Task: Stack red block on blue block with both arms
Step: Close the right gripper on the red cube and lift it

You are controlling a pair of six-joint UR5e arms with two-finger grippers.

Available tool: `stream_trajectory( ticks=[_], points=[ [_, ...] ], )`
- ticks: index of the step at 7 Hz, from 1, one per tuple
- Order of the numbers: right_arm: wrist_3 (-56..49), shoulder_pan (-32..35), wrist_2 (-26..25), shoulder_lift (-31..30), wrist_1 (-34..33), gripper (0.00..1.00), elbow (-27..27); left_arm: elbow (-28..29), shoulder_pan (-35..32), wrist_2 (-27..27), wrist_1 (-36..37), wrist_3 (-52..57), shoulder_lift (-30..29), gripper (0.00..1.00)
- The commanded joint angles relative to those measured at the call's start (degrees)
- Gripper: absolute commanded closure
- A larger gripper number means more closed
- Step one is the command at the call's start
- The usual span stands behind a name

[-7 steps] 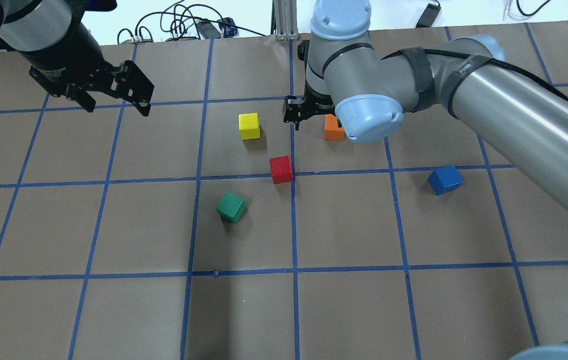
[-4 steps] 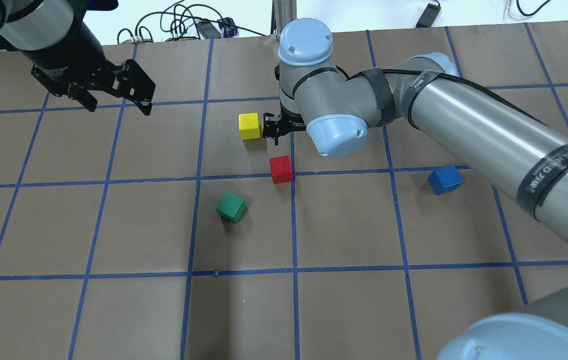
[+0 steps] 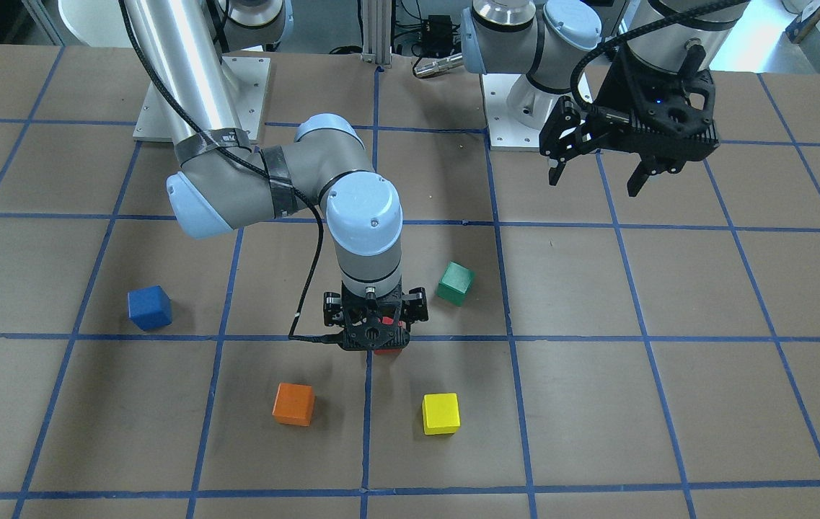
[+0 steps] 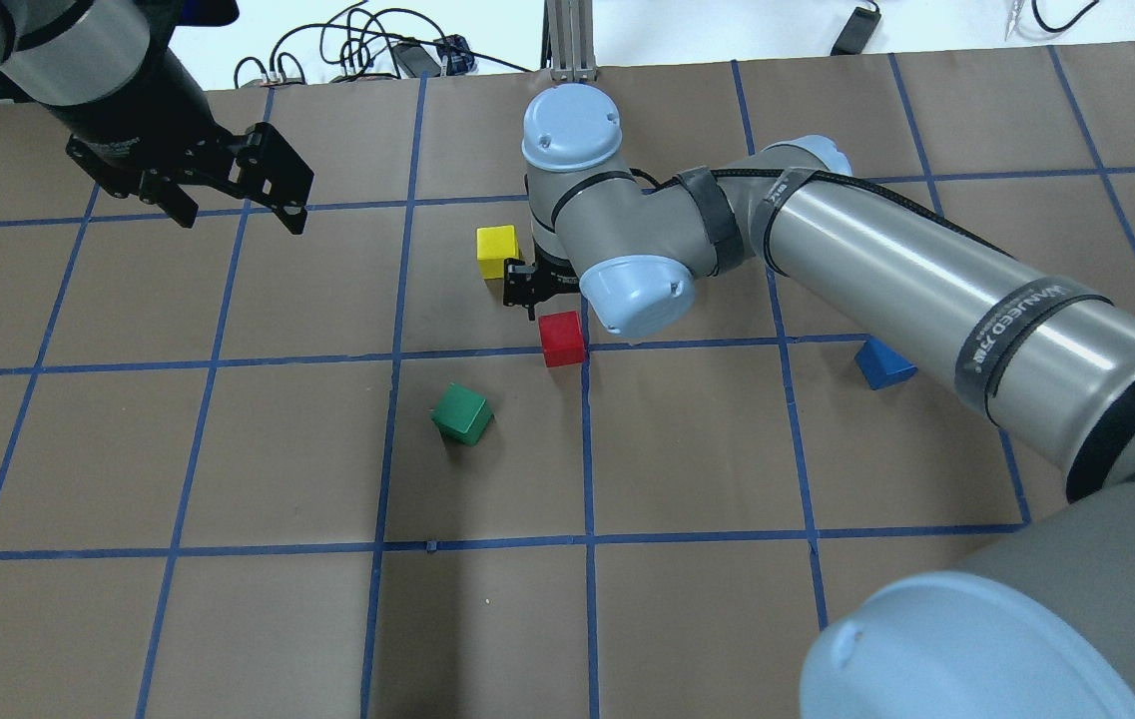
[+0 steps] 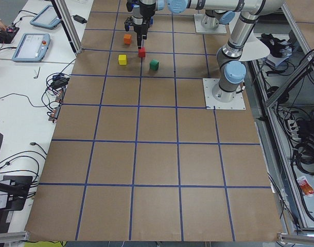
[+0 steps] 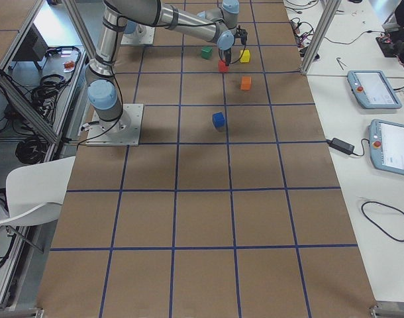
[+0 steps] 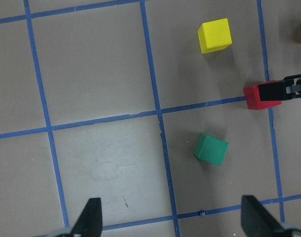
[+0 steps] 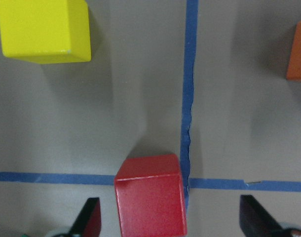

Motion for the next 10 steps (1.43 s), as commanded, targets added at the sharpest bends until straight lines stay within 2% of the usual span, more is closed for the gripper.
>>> stream_trajectory(
  ticks=[1, 4, 5, 6, 7, 10],
  points=[
    [0.94, 0.58, 0.26, 1.21, -1.0, 0.0, 0.15, -0.05, -0.06, -0.03, 0.01, 0.04, 0.15, 0.0],
    [3.94, 0.67, 0.26, 2.18, -0.74, 0.0, 0.5, -0.05, -0.06, -0.12, 0.1, -0.05, 0.07, 0.0],
    [3.94, 0.67, 0.26, 2.27, -0.91, 0.15, 0.5, -0.05, -0.06, -0.12, 0.1, -0.05, 0.07, 0.0],
    [3.94, 0.67, 0.26, 2.27, -0.74, 0.74, 0.41, -0.05, -0.06, -0.12, 0.1, -0.05, -0.11, 0.0],
    [3.94, 0.67, 0.26, 2.18, -0.65, 1.0, 0.41, 0.04, -0.06, -0.2, 0.1, -0.05, -0.28, 0.0],
    [3.94, 0.58, 2.09, 1.39, -0.47, 1.0, -0.38, 0.04, -0.06, -0.9, 0.71, -0.05, -0.12, 0.0]
  ],
)
